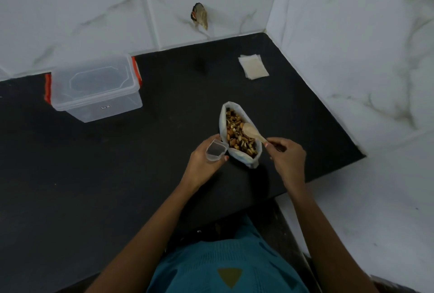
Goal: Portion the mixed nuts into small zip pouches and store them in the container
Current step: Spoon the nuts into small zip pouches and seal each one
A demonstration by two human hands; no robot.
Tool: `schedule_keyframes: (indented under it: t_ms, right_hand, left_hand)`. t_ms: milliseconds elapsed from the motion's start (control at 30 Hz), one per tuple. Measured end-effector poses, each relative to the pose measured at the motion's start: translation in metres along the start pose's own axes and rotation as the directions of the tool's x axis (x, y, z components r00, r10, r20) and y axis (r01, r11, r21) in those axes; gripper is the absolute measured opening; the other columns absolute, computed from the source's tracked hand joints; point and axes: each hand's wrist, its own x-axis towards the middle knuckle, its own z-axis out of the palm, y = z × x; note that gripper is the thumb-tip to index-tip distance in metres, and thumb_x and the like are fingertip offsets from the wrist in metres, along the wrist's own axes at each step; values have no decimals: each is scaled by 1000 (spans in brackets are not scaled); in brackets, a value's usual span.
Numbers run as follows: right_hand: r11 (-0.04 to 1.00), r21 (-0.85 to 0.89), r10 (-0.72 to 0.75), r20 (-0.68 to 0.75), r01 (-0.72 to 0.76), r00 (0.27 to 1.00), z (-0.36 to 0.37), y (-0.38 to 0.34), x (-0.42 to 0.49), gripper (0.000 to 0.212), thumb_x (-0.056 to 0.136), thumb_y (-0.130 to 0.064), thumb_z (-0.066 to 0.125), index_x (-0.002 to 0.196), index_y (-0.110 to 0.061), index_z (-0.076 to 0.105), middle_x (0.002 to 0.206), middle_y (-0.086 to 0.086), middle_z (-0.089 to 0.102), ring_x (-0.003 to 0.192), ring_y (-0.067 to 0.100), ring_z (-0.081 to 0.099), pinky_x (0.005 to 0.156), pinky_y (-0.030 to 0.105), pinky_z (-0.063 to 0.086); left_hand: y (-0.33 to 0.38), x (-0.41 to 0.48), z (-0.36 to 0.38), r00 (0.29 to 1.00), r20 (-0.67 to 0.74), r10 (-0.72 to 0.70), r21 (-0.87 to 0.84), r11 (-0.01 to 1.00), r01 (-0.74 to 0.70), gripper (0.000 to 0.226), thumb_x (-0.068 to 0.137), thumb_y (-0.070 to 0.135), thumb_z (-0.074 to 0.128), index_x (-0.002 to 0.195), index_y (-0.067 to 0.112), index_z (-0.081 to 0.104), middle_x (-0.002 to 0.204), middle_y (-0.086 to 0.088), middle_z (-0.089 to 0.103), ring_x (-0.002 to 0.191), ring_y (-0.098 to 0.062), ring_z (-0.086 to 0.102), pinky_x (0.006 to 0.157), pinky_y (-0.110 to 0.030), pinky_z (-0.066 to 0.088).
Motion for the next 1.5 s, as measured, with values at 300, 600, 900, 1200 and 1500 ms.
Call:
schedule_keyframes:
  t_ms: [300,600,900,1200,1500]
  right_hand:
    - [965,-140,-215,55,221,975,3,1,-5,13,82,-5,65,93,-2,69,90,6,60,71,-1,50,66,-2,38]
    - [927,-217,-280,145,307,949,28,-5,-12,10,86,-3,59,91,4,64,98,13,56,87,16,56,70,12,40]
    - [950,-185,-224,164,253,961,32,-8,-8,8,83,-4,63,83,2,67,87,6,61,75,7,55,56,5,40]
    - [933,193,265,201,-304,943,24,-9,4,5,83,-7,63,79,-7,67,71,-2,61,65,5,56,55,14,44]
    - [1000,25,-1,107,-2,994,37,-6,-8,9,84,-6,62,86,-2,70,78,3,66,62,-1,56,58,13,49]
  left_hand:
    - [-4,10,8,998,28,-54,40,998,53,59,80,16,71,133,20,46,137,0,48,125,-11,45,102,-25,38]
    - [-8,13,9,984,136,-112,-21,993,116,39,78,12,71,111,26,56,109,7,59,108,-10,55,87,-20,43]
    - [-13,15,8,978,178,-107,-109,986,128,38,77,6,70,102,32,57,107,5,62,105,-12,58,94,-34,48]
    - [-9,15,8,969,219,-114,-137,980,146,43,79,9,69,118,21,56,108,5,62,100,-5,58,83,-18,47]
    - [-10,12,10,963,251,-95,-141,981,134,45,78,6,70,114,28,54,110,9,61,106,-7,58,89,-23,48]
